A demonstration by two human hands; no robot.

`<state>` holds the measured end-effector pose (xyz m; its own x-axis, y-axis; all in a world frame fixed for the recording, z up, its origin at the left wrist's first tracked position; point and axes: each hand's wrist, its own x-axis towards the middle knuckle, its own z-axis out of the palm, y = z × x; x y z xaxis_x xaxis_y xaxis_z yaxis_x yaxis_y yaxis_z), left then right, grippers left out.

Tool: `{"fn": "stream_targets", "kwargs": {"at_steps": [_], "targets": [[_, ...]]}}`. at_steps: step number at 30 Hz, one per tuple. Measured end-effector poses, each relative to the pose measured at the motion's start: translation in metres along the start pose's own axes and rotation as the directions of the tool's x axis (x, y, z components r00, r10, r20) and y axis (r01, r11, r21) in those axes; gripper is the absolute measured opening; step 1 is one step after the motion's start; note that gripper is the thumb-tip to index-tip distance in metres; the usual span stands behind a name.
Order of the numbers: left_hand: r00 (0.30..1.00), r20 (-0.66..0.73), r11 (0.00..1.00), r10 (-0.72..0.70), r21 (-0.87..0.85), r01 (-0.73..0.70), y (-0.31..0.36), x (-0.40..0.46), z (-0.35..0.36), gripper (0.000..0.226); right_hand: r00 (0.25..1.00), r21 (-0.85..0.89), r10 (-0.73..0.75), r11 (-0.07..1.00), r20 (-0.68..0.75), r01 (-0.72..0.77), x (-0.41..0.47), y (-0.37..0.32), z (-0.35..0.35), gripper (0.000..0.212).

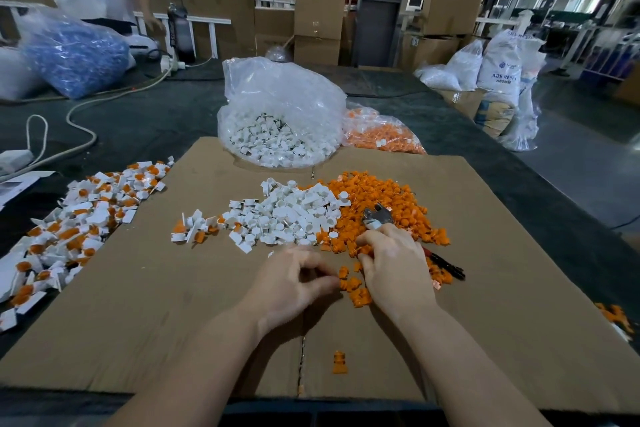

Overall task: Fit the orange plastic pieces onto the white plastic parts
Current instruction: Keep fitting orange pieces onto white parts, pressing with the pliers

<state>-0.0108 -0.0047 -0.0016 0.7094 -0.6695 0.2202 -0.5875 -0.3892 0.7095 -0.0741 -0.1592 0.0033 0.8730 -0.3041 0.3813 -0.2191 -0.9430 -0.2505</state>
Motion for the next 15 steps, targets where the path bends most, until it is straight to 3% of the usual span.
{"fn": "stream_targets", "kwargs": {"at_steps": [3,6,11,15], "targets": [[0.977,0.207,0.975,0.055,-0.222,-0.008,0.005,-0.002,-0.008,0.011,1.0,0.007,0.001,1.0,-0.011,-0.001,0.0,-0.001,-0.001,0.019],[0.898,0.415,0.956,0.146,-0.294,-0.02,0.008,-0.003,-0.016,0.01,1.0,0.013,0.006,1.0,-0.012,-0.005,0.001,-0.001,-0.002,0.02],[0.739,0.651,0.97,0.17,-0.241,-0.01,0.008,-0.002,-0.017,0.024,1.0,0.045,0.005,0.999,-0.019,-0.004,0.002,0.0,-0.002,0.02],[0.702,0.702,0.992,0.124,-0.101,-0.075,0.009,0.001,-0.012,0.025,0.999,0.068,-0.003,0.998,-0.032,0.005,0.003,0.0,-0.002,0.02]]}}
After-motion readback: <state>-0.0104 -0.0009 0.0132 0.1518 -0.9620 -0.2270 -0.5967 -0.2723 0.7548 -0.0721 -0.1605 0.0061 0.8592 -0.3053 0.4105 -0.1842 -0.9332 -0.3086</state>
